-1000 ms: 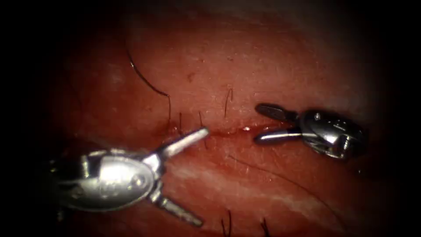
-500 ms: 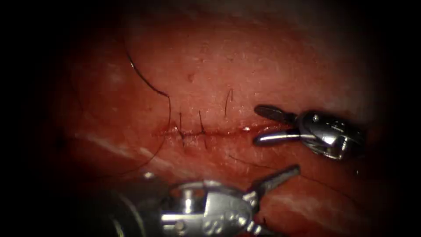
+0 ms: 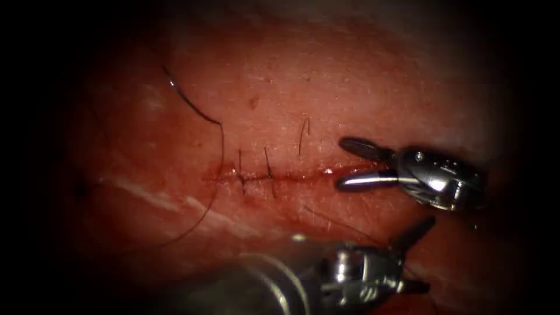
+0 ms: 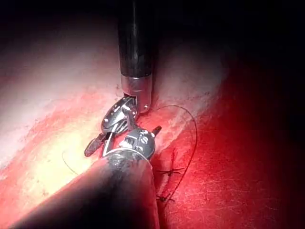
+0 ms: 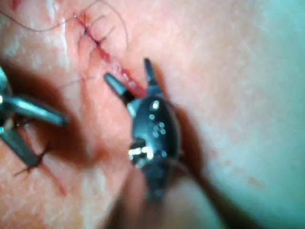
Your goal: Wound Closure
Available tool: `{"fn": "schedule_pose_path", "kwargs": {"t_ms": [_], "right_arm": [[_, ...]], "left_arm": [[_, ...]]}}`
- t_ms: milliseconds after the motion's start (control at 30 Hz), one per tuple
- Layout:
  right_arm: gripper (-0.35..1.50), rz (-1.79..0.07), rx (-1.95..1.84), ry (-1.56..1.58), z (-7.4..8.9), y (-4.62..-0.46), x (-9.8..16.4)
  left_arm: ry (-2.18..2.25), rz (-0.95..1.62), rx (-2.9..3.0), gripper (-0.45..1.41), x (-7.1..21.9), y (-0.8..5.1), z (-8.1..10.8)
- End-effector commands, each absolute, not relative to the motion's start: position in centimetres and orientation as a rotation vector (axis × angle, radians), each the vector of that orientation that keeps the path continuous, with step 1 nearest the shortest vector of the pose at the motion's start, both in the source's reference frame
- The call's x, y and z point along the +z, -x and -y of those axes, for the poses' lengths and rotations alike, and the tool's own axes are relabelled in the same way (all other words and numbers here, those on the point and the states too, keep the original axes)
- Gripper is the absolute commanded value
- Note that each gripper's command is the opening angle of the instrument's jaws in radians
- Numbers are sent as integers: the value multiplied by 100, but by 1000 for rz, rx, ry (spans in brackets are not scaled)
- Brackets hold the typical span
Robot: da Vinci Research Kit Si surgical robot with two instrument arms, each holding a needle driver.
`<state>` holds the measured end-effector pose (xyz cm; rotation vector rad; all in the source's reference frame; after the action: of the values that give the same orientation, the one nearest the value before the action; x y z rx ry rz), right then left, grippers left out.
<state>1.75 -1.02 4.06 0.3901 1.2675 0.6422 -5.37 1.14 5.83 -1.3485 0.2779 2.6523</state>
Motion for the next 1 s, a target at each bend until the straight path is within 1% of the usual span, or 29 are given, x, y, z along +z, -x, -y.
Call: {"fn": "schedule_pose_path", "kwargs": {"t_ms": [33,367,400,467,533,567,633,667,700,767,800,833,900,1000], "right_arm": [[120,-1265,644,-396,114,-178,413],[120,-1262,641,-391,113,-180,413],[120,-1262,641,-391,113,-179,413],[120,-1259,640,-391,113,-179,413],[120,-1258,641,-390,113,-179,413],[120,-1258,641,-390,113,-180,413],[120,-1258,642,-389,113,-181,413],[120,-1258,642,-389,113,-181,414],[120,-1258,642,-388,113,-181,414],[120,-1255,641,-388,113,-182,414],[121,-1255,641,-388,113,-183,414],[121,-1255,641,-388,113,-183,414],[121,-1253,640,-389,113,-183,414],[121,-1253,639,-389,115,-183,415]], "left_arm": [[1333,-281,2654,30,592,546,-111],[1254,-334,2667,29,617,555,-124],[1254,-335,2668,24,616,552,-122],[1248,-336,2668,7,613,548,-119],[1258,-326,2666,-3,607,544,-117],[1261,-322,2666,-7,604,542,-116],[1267,-315,2665,-7,597,538,-114],[1266,-310,2667,-2,593,536,-113],[1273,-312,2662,12,589,532,-112],[1281,-312,2657,30,583,526,-111],[1285,-312,2654,54,579,523,-111],[1290,-316,2656,65,577,520,-112],[1298,-309,2645,74,573,512,-113],[1309,-305,2625,94,571,503,-114]]}}
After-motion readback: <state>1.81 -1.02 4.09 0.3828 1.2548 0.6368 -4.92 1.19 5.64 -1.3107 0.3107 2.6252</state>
